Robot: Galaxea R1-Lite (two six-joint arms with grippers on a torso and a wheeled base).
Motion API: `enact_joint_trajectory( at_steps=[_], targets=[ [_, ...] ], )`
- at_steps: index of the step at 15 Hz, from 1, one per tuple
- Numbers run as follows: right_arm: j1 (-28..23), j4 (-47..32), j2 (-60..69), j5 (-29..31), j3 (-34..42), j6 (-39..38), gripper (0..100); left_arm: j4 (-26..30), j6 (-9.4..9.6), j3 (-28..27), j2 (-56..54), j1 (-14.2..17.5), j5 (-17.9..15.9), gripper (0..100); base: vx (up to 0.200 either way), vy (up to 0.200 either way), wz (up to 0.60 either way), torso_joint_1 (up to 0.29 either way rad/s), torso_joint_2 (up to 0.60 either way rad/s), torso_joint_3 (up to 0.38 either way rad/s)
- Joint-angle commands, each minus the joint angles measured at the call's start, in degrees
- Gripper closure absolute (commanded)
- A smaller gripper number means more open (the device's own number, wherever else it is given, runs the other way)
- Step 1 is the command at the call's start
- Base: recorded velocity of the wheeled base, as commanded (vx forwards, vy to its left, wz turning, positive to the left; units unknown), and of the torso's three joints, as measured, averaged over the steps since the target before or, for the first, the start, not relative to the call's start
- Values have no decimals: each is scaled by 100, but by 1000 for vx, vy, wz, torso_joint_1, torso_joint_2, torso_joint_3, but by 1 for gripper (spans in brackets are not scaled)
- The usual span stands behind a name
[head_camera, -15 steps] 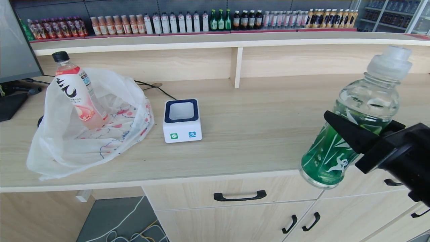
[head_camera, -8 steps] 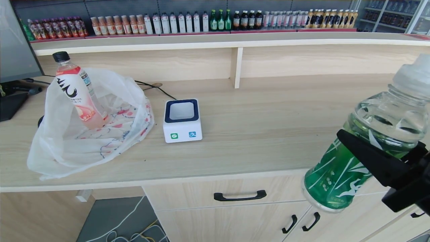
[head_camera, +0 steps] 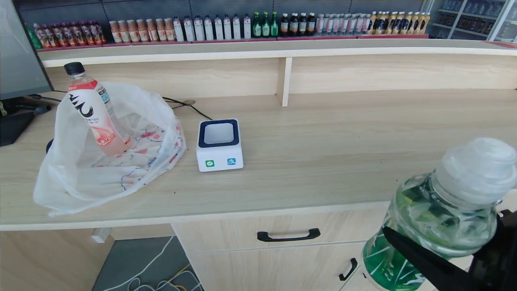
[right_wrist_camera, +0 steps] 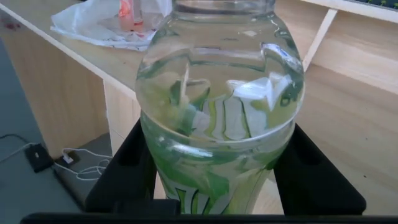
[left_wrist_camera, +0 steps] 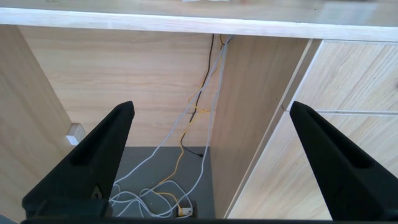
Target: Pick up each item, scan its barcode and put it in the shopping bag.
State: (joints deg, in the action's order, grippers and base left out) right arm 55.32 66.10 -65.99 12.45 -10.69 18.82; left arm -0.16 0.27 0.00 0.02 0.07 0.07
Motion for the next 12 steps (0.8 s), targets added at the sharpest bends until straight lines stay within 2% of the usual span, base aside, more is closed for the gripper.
enact_joint_trajectory(
  at_steps=[1,5,7,9,12],
  targets=[
    [207,0,-459,-23,-232,333,100,-2,0,0,-2,1,1,0,0,0,0,0,0,0],
    [339,35,-1109,-32,-627,1053,100,-2,0,0,-2,1,1,0,0,0,0,0,0,0],
    [541,35,-1259,-58,-856,1651,100,-2,0,0,-2,1,-7,0,0,0,0,0,0,0],
    [691,35,-1540,-243,-1278,2337,100,-2,0,0,-2,1,1,0,0,0,0,0,0,0],
    [699,35,-1637,-814,-1278,2714,100,-2,0,0,-2,1,1,0,0,0,0,0,0,0]
  ],
)
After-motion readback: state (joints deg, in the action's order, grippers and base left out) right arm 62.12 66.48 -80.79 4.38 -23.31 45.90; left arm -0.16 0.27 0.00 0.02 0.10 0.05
